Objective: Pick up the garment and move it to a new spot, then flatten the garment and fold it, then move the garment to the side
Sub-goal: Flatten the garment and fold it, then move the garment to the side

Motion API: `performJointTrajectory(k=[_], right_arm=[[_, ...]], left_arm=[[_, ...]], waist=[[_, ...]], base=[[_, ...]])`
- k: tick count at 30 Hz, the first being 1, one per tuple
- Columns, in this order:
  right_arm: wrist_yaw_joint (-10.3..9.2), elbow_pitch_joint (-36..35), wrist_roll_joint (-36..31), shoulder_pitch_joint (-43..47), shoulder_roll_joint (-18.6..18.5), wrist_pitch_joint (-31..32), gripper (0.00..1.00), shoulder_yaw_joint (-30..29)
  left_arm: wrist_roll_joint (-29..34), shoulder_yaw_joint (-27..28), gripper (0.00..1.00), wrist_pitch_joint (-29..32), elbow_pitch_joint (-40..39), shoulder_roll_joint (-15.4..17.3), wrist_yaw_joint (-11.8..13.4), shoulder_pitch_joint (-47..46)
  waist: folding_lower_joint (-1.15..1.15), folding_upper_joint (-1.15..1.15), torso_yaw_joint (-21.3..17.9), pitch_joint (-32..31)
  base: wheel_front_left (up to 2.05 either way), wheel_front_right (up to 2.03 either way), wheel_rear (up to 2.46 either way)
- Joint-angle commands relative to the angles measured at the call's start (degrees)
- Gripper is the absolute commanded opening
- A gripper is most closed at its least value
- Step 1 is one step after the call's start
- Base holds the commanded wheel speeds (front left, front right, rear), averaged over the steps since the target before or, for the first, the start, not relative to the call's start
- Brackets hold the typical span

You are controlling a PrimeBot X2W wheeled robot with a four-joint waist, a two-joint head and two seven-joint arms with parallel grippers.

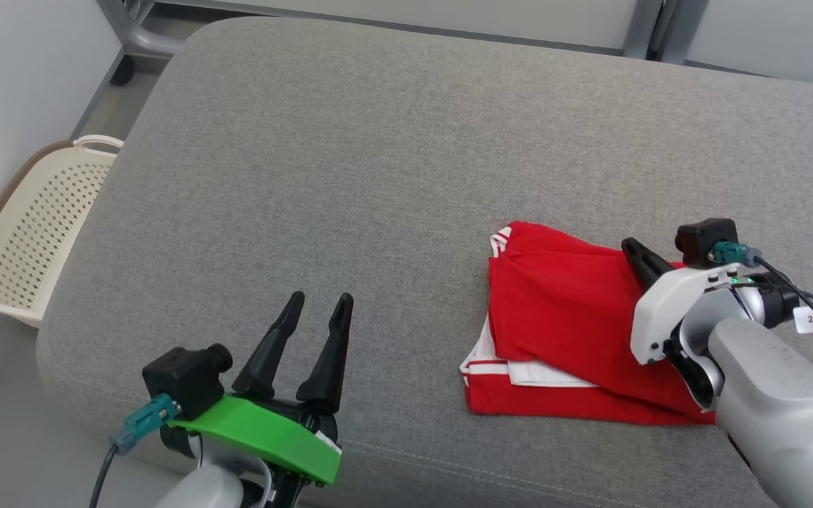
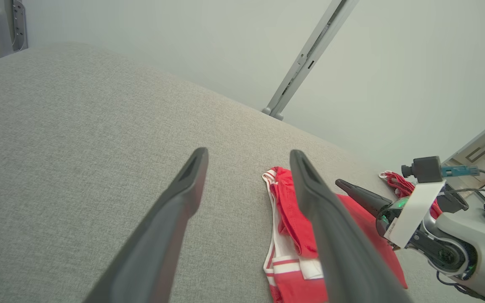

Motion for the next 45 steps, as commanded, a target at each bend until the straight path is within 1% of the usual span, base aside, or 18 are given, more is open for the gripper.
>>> performJointTrajectory(k=[1, 3, 4, 5, 6, 7, 9, 10, 11, 17, 23, 30, 36, 38, 39, 40, 45], right_arm=[[-0.08, -0.56, 0.5, 1.51, -0.12, -0.62, 0.0, -0.83], [-0.08, -1.25, 0.81, 2.7, -0.43, -1.53, 0.0, -2.62], [-0.08, -1.25, 0.81, 2.7, -0.43, -1.53, 0.0, -2.62], [-0.08, -2.0, 0.62, 4.03, -0.56, -2.06, 0.29, -4.06], [-0.08, -2.53, 0.62, 4.55, -0.61, -2.22, 0.44, -4.91], [-0.08, -2.96, 0.45, 5.17, -0.78, -2.44, 0.5, -5.69], [-0.08, -3.98, 0.07, 6.45, -1.08, -2.46, 0.76, -7.18], [-0.08, -4.57, -0.12, 7.13, -1.31, -2.3, 0.93, -7.91], [-0.08, -5.07, -0.32, 7.93, -1.58, -1.88, 1.0, -8.65], [-0.08, -9.03, -0.35, 12.92, -2.41, 0.57, 1.0, -13.84], [-0.08, -13.21, 1.52, 16.77, -1.66, 5.11, 1.0, -17.74], [-0.07, -15.67, 6.47, 19.52, 0.42, 10.57, 1.0, -20.46], [-0.06, -16.65, 9.73, 21.21, 1.61, 13.62, 1.0, -20.94], [-0.05, -16.99, 9.63, 21.07, 1.63, 13.56, 0.46, -20.74], [-0.05, -16.99, 9.58, 20.94, 1.74, 13.51, 0.33, -20.59], [-0.05, -17.37, 9.7, 20.55, 2.01, 13.57, 0.0, -19.72], [-0.05, -17.62, 9.05, 18.2, 1.01, 12.92, 0.0, -18.33]], left_arm=[[0.43, 0.08, 1.0, 0.12, -0.12, 0.42, 0.32, 0.66], [0.41, 0.09, 1.0, 0.17, -0.27, 0.55, 0.39, 0.88], [0.41, 0.09, 1.0, 0.17, -0.27, 0.55, 0.39, 0.88], [0.35, 0.15, 1.0, 0.21, -0.5, 0.67, 0.76, 1.11], [0.34, 0.19, 1.0, 0.24, -0.56, 0.77, 0.83, 1.13], [0.32, 0.24, 1.0, 0.26, -0.71, 0.84, 0.9, 1.2], [0.27, 0.24, 1.0, 0.25, -0.89, 0.95, 1.13, 1.49], [0.24, 0.25, 1.0, 0.31, -0.98, 1.02, 1.15, 1.59], [0.22, 0.26, 1.0, 0.37, -1.04, 1.11, 1.22, 1.7], [0.37, 0.2, 1.0, 0.7, -1.64, 1.52, 1.67, 1.92], [0.56, 0.18, 1.0, 0.99, -2.34, 2.11, 1.85, 1.48], [0.8, -0.31, 1.0, 1.64, -2.47, 2.28, 1.9, 0.77], [0.8, -0.25, 1.0, 1.7, -2.57, 2.7, 2.19, 1.08], [0.74, -0.14, 1.0, 1.71, -2.64, 2.85, 2.2, 1.28], [0.69, -0.06, 1.0, 1.7, -2.7, 2.93, 2.31, 1.4], [0.6, 0.04, 1.0, 1.74, -2.82, 3.06, 2.44, 1.59], [0.76, 0.13, 1.0, 1.86, -3.23, 3.33, 2.84, 1.71]], waist=[[0.0, 0.0, -0.13, -0.16], [0.0, 0.0, -0.35, -0.32], [0.0, 0.0, -0.35, -0.32], [0.0, 0.0, -0.77, -0.51], [0.0, 0.0, -1.03, -0.58], [0.0, 0.0, -1.29, -0.68], [0.0, 0.0, -1.87, -0.79], [0.0, 0.0, -2.17, -0.85], [0.0, 0.0, -2.48, -0.91], [0.0, 0.0, -4.09, -1.14], [0.0, 0.0, -4.65, -0.9], [0.0, 0.0, -3.4, -0.62], [0.0, 0.0, -2.42, -1.07], [0.0, 0.0, -2.34, -1.29], [0.0, 0.0, -2.37, -1.4], [0.0, 0.0, -2.46, -1.58], [0.0, 0.0, -3.31, -1.68]], base=[[0.0, 0.0, 0.0], [0.0, 0.0, 0.0], [0.0, 0.0, 0.0], [0.0, 0.0, 0.0], [0.0, 0.0, 0.0], [0.0, 0.0, 0.0], [0.0, 0.0, 0.0], [0.0, 0.0, 0.0], [0.0, 0.0, 0.0], [0.0, 0.0, 0.0], [0.0, 0.0, 0.0], [0.0, 0.0, 0.0], [0.0, 0.0, 0.0], [0.0, 0.0, 0.0], [0.0, 0.0, 0.0], [0.0, 0.0, 0.0], [0.0, 0.0, 0.0]])
